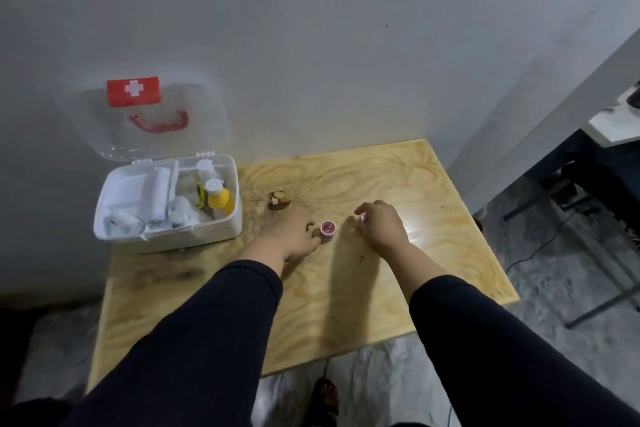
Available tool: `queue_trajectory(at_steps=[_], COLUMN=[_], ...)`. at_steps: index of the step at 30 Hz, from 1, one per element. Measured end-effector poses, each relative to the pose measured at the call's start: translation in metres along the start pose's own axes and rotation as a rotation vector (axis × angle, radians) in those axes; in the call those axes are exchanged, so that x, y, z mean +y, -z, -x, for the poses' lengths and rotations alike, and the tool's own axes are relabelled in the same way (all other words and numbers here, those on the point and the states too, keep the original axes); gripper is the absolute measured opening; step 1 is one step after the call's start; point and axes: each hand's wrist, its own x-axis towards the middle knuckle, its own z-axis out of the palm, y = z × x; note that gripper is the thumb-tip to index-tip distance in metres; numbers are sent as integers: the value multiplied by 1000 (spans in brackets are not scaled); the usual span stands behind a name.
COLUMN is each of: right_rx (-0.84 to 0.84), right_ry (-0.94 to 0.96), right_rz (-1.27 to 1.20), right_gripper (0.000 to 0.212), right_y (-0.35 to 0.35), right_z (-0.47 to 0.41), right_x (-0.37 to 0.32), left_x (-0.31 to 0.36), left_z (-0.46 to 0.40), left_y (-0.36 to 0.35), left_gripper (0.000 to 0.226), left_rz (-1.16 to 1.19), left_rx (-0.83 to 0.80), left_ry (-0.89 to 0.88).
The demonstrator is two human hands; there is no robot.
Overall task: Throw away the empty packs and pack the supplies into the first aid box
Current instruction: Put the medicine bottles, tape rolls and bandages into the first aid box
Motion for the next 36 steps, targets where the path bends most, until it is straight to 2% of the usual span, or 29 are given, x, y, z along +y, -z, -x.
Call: queue_trajectory(at_steps=[5, 9, 14, 20, 26, 29, 32, 36], right_rx=[-35, -100, -149, -114, -14, 14, -2, -63], right_ry=[138, 244, 248, 275, 395, 484, 556, 634], right_rz=[-18, 28, 154, 130, 55, 57, 62, 75], right_gripper=[33, 33, 34, 30, 23, 23, 23, 25], right_y=[0, -11, -25, -6, 34, 41, 37, 12], right_z=[4, 11, 14, 7, -7, -10, -9, 1], right_x=[-31, -51, -49, -70, -134, -177, -222, -276], left_x=[-4, -8, -16, -19, -22, -41, -74, -127], left_z=[10, 18, 27, 41, 64, 80, 94, 110], left_y=[7, 10, 7, 25, 82, 108, 127, 134], left_gripper=[57, 36, 51, 48, 42, 48, 42, 62], left_rz=[28, 18, -15, -58, -46, -32, -12, -44], left_rx=[6, 28, 11, 19, 194, 263, 317, 364], left_ry=[59, 37, 77, 52, 31, 81, 147, 244])
